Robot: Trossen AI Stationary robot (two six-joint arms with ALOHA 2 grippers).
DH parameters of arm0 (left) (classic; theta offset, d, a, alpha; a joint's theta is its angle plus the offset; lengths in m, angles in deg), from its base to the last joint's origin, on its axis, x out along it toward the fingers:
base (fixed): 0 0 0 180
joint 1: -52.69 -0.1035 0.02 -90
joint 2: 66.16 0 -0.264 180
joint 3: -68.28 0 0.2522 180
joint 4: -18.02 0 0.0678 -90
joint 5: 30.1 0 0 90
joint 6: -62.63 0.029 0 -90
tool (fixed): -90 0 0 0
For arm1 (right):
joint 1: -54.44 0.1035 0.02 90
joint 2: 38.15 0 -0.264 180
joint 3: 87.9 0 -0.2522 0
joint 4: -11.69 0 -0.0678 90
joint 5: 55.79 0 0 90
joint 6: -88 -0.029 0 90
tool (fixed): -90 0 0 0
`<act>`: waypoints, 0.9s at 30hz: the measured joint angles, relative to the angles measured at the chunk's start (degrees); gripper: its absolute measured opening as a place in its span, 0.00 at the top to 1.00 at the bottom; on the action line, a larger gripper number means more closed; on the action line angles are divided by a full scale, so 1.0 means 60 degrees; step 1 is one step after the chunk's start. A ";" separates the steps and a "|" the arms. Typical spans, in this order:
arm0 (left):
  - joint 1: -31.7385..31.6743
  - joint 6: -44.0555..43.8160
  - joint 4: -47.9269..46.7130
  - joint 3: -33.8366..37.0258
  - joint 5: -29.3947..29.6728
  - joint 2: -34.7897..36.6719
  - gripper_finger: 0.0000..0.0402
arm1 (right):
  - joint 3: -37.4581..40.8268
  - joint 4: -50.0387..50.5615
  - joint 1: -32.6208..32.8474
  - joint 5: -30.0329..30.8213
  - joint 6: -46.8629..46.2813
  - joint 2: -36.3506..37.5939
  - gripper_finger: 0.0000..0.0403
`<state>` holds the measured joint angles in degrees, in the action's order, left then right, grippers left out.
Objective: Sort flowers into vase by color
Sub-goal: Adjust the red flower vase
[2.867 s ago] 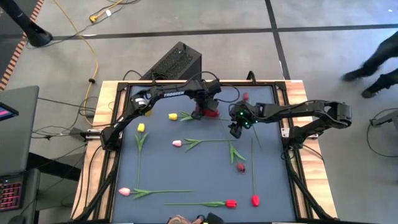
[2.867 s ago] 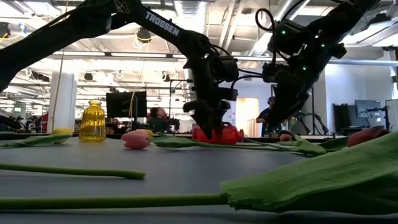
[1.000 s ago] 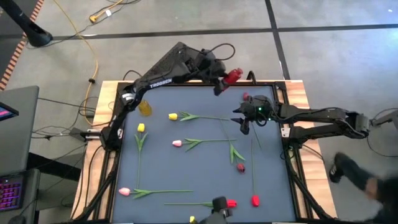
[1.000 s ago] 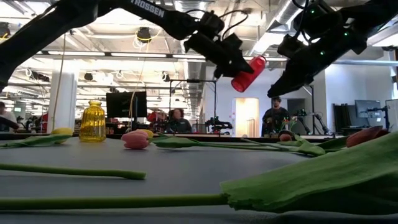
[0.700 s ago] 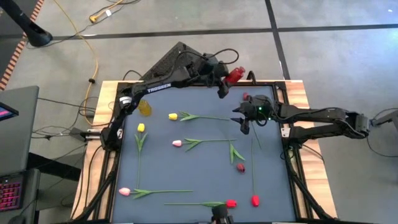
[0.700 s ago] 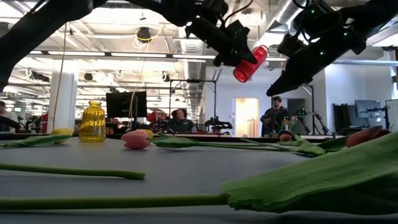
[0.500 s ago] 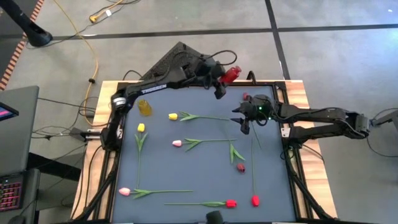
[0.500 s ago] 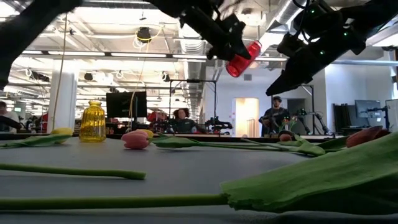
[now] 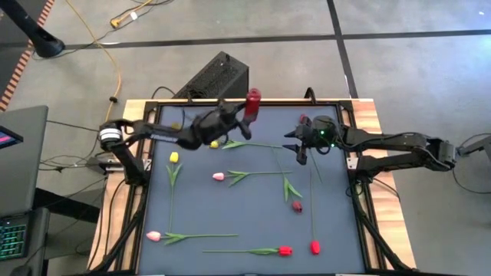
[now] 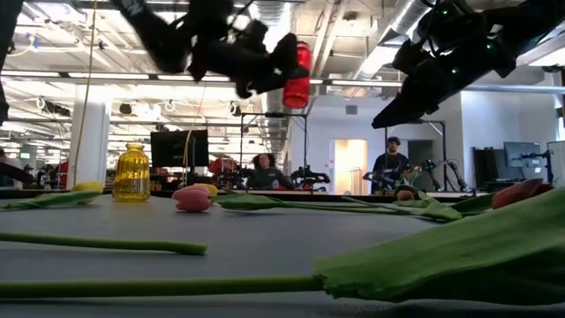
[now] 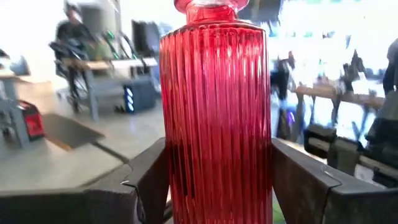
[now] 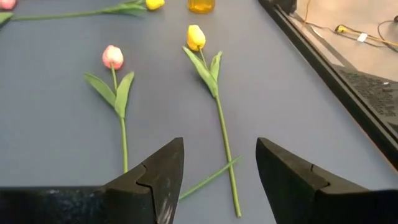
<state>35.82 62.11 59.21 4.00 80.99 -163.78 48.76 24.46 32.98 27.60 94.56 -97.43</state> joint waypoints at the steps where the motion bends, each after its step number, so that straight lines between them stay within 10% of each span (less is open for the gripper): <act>1: 0.0023 0.0018 0.0907 0.0267 0.0150 -0.0169 0.46 | 0.0000 -0.0070 0.0001 -0.0034 0.0013 -0.0006 0.44; 9: -0.0242 0.0059 0.3102 0.0418 0.0250 -0.2074 0.46 | 0.0000 -0.1089 0.0008 -0.0266 0.0168 -0.0252 0.44; 27: -0.0930 0.0075 0.2023 -0.0055 -0.0719 -0.3297 0.46 | -0.0287 -0.7099 -0.1148 -0.0369 -0.0609 -0.3003 0.44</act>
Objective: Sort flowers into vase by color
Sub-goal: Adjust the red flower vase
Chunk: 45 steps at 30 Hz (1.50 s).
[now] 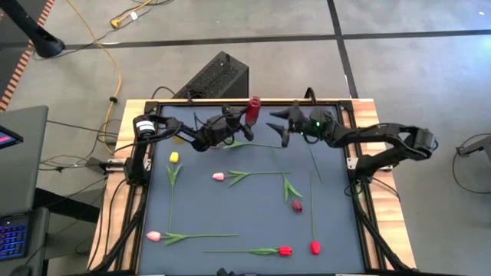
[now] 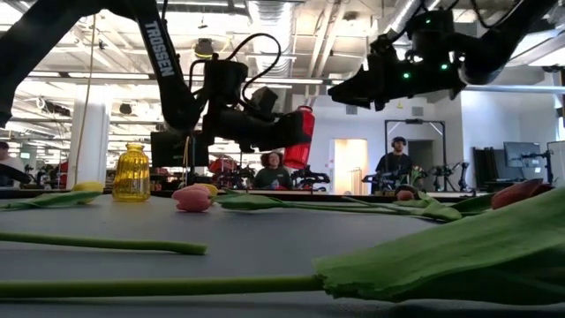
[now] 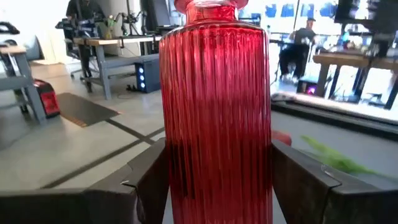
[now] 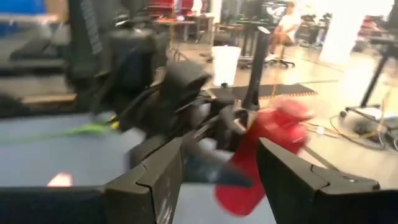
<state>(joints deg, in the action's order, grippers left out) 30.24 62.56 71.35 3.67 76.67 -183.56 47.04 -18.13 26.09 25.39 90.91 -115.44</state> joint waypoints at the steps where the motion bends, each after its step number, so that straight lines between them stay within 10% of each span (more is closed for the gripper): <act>1: 0.0036 0.0152 -0.0057 0.0000 -0.0006 0.0000 0.46 | -0.0181 0.0036 -0.0211 -0.0173 -0.0204 -0.0092 0.43; 12: 0.0206 0.0859 -0.0128 0.0000 0.0013 0.0000 0.46 | -0.2289 0.1373 -0.1421 -0.2725 -0.1307 -0.1563 0.34; 45: 0.0267 0.0913 -0.0512 0.0000 0.0241 0.0004 0.46 | -0.3031 0.2865 -0.1943 -0.2783 0.0125 -0.1928 0.41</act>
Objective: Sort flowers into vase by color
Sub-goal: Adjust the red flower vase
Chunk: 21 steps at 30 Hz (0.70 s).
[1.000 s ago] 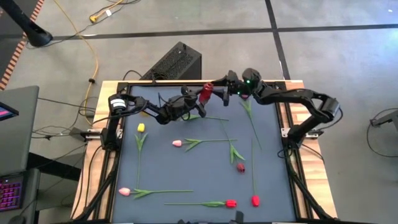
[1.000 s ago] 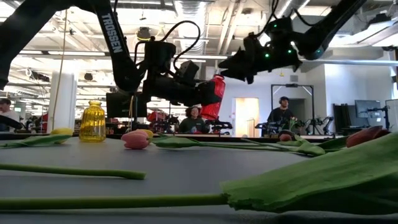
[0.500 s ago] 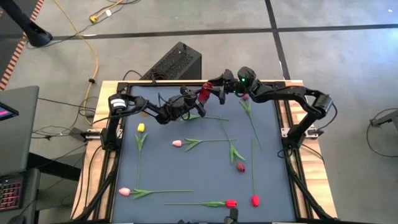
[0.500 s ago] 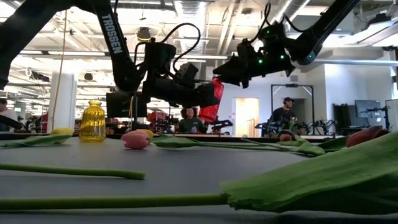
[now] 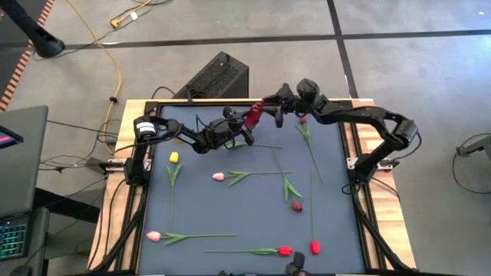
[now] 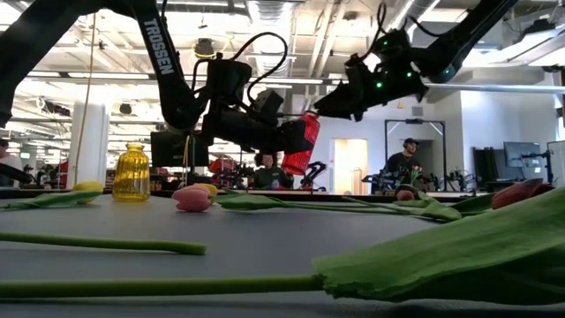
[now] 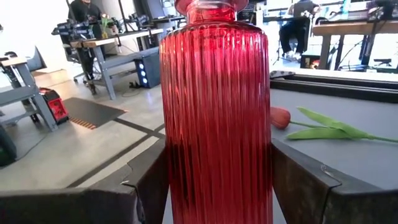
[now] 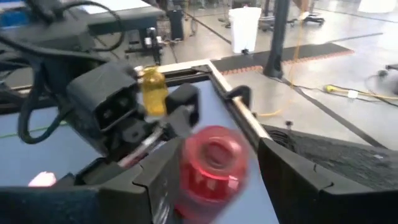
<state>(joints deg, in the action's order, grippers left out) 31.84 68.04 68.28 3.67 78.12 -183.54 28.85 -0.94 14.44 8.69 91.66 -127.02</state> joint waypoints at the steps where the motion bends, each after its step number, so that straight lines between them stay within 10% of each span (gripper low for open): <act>1: 0.0017 0.0021 0.0005 0.0000 -0.0043 0.0000 0.46 | 0.0000 0.0228 -0.0060 0.0004 0.0107 0.0118 0.40; 21: 0.0392 0.1131 -0.0016 -0.0004 -0.0138 0.0011 0.46 | 0.0000 0.1227 0.0531 -0.0622 0.0659 0.0321 0.21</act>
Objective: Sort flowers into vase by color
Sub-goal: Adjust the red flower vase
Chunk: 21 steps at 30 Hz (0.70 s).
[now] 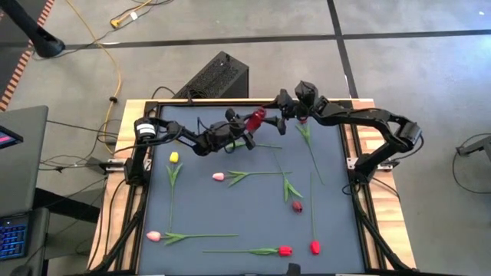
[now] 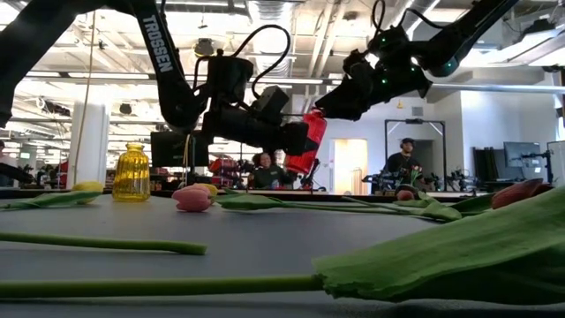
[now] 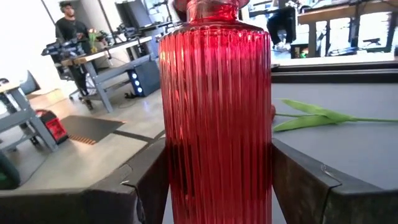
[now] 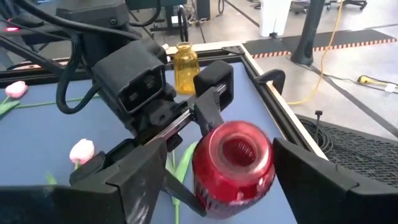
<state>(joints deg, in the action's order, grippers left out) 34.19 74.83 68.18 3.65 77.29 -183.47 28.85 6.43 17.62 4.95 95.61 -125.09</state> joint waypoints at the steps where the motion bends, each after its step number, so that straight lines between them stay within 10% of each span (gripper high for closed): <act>1: 0.0045 0.0104 0.0002 0.0000 -0.0023 0.0000 0.46 | 0.0000 0.0000 0.0000 0.0074 0.0000 0.0000 0.20; 21: 0.0327 0.0376 0.0181 0.0000 0.0463 0.0000 0.46 | 0.0000 0.0057 0.0328 0.0212 0.0310 -0.0015 0.22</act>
<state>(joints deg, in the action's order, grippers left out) 36.15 77.09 69.27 3.65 80.07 -183.47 28.85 6.77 19.59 6.22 97.47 -125.18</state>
